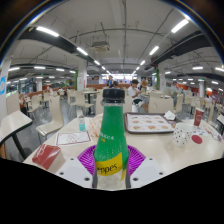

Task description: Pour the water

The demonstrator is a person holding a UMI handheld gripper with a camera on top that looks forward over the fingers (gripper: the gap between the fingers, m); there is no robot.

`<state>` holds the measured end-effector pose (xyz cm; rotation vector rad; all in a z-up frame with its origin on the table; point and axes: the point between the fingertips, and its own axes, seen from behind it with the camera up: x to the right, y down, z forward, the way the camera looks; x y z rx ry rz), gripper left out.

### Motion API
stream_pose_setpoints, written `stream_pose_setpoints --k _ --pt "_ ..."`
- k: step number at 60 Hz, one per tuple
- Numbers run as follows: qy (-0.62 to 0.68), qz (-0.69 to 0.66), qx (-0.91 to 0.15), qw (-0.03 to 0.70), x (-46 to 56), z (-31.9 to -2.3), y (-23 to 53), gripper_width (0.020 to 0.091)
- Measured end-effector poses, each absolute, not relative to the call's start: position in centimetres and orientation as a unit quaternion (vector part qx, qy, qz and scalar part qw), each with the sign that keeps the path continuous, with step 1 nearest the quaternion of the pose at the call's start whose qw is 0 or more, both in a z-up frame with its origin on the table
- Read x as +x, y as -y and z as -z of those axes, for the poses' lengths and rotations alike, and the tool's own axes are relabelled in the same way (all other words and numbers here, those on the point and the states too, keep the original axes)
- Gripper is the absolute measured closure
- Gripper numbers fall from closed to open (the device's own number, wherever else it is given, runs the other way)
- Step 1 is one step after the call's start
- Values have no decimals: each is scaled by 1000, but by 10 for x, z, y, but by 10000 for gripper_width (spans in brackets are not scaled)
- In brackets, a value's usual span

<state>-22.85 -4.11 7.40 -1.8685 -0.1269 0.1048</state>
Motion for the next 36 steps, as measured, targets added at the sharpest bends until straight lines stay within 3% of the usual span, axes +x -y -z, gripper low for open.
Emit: stream_pose_setpoints --k 7,19,25,32,36 --pt "35 -121 -803 582 -217 -104 22 737" --pt "-128 -311 -749 571 -138 -208 -48 738" --pt "-255 -429 -710 497 -89 -196 -85 737" --pt "-408 -574 -617 351 -71 -170 -103 741" --pt "-476 -639 -542 268 -67 -175 -91 740"
